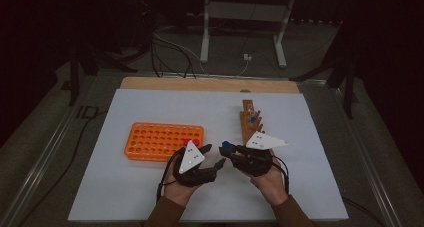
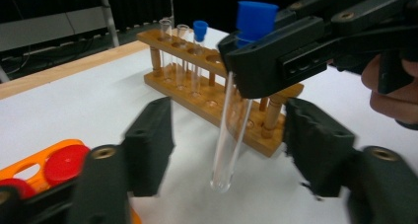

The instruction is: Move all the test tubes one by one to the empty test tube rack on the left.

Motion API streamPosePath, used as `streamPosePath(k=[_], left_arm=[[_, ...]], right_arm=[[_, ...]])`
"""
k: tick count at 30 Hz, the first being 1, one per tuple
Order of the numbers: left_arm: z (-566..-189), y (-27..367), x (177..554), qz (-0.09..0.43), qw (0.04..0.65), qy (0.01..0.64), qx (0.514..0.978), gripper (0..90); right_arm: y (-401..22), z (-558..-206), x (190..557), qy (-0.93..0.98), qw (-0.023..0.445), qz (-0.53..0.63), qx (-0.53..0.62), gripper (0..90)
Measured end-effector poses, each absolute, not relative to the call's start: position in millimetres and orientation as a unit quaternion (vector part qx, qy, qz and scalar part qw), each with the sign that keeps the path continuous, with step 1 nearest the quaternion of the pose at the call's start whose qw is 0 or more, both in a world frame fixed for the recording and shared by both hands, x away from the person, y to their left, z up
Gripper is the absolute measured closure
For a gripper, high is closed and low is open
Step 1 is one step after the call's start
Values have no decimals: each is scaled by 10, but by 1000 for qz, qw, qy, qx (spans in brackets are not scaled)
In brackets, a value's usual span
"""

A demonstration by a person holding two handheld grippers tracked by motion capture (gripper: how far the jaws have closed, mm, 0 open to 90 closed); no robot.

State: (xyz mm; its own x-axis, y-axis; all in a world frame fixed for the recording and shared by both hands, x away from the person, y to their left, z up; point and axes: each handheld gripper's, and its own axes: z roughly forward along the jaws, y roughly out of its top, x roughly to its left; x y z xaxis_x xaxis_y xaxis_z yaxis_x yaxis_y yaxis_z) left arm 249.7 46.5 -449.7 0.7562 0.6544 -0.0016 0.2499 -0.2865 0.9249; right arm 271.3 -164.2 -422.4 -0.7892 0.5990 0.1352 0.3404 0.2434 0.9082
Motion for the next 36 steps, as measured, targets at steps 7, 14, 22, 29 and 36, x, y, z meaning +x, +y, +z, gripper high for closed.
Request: streamPosePath(k=[7,14,22,29,36], left_arm=[[-4534,434,2506,184,506,285,793,647],[-4542,447,2514,171,506,280,798,768],[-4536,532,2538,171,510,290,792,771],[-4493,646,2554,172,521,297,781,771],[-4450,773,2562,173,527,302,776,771]], right_arm=[[-1588,-4226,2679,784,107,538,291,762],[-1548,-4233,2659,789,103,534,285,760],[-1627,-4191,2676,778,110,555,274,464],[-1727,-4138,2693,770,126,561,274,297],[-1756,-4153,2722,774,138,548,287,184]])
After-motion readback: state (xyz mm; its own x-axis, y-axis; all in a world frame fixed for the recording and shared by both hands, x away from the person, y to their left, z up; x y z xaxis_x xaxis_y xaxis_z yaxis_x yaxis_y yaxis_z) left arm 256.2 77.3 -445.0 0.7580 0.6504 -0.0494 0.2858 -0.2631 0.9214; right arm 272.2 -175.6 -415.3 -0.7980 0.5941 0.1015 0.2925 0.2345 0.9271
